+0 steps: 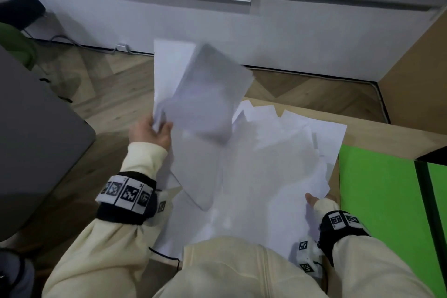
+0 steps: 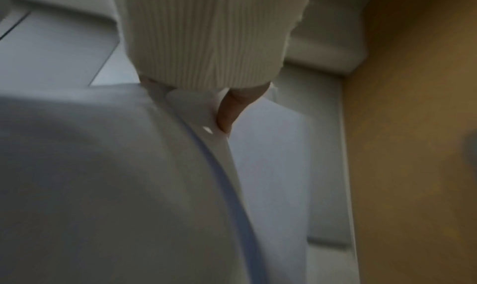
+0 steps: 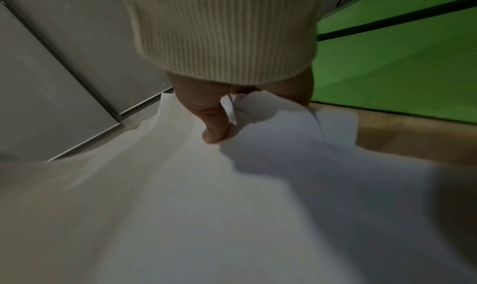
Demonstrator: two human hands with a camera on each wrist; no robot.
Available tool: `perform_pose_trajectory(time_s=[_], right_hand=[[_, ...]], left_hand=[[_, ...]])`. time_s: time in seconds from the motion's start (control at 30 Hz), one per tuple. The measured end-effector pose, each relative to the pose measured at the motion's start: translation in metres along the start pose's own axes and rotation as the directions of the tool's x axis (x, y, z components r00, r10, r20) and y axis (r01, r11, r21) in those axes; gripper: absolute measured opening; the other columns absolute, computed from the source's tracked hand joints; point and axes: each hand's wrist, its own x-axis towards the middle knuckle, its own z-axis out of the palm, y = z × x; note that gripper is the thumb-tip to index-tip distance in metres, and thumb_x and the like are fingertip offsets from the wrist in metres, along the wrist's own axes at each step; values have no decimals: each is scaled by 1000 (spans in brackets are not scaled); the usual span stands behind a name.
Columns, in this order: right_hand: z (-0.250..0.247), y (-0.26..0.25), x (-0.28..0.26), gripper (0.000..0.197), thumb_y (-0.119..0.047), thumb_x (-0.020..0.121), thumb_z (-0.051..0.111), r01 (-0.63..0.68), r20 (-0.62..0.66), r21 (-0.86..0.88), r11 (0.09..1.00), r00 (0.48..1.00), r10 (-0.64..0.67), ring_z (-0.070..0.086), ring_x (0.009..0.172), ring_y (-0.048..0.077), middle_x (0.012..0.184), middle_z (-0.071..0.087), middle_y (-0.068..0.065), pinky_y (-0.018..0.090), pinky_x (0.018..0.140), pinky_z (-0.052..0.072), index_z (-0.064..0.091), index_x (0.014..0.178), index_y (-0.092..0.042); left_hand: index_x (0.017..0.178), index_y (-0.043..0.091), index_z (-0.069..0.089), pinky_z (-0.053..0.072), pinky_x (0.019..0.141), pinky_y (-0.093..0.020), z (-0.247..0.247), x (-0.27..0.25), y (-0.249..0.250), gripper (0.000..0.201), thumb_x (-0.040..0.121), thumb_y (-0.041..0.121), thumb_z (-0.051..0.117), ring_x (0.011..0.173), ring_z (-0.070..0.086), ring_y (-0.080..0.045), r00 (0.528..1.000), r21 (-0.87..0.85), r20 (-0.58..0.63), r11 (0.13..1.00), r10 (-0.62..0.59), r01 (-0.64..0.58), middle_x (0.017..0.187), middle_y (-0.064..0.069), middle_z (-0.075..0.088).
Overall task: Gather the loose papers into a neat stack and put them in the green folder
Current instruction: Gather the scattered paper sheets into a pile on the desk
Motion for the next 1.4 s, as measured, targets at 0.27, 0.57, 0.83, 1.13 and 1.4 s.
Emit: perform_pose_trajectory(time_s=[0.27,0.57,0.83,1.13,1.4], right_hand=[[-3,0,5,65,-27,92,55,23,11,-86,996,1000,-23,36,137,32,148,36,22,34,114,27,31,141,7],[-15,-5,-11,77,-43,90,53,16,44,-159,987,999,-9,35,138,32,150,34,19,36,111,30,26,144,3],[-17,7,28,122,-91,54,33,76,90,-182,980,994,-61,37,137,30,150,37,13,40,116,26,35,144,-8],[-9,-7,-12,103,-38,72,76,95,145,-279,956,988,-56,30,142,27,154,25,16,33,114,27,18,147,2],[-8,-9,-25,109,-48,71,73,75,114,-246,966,992,-48,28,142,31,156,22,16,38,112,28,12,148,1]], left_hand=[[81,25,62,49,67,-11,-63,-2,86,18,72,14,74,64,57,12,943,-416,-187,848,274,-329,77,9,63],[137,2,40,42,92,-21,39,2,43,79,71,20,80,117,55,-23,902,-105,417,980,-113,172,135,-15,51],[95,9,59,54,73,-31,115,-32,-57,52,50,5,86,76,63,-22,511,55,748,807,-423,589,80,-8,68],[64,18,59,48,56,-20,155,-75,-73,16,66,2,58,53,55,-16,707,-20,619,892,-343,451,48,7,52],[78,5,58,42,36,-16,169,-84,-46,23,82,-13,45,33,47,-15,682,-202,650,789,-335,580,52,-6,50]])
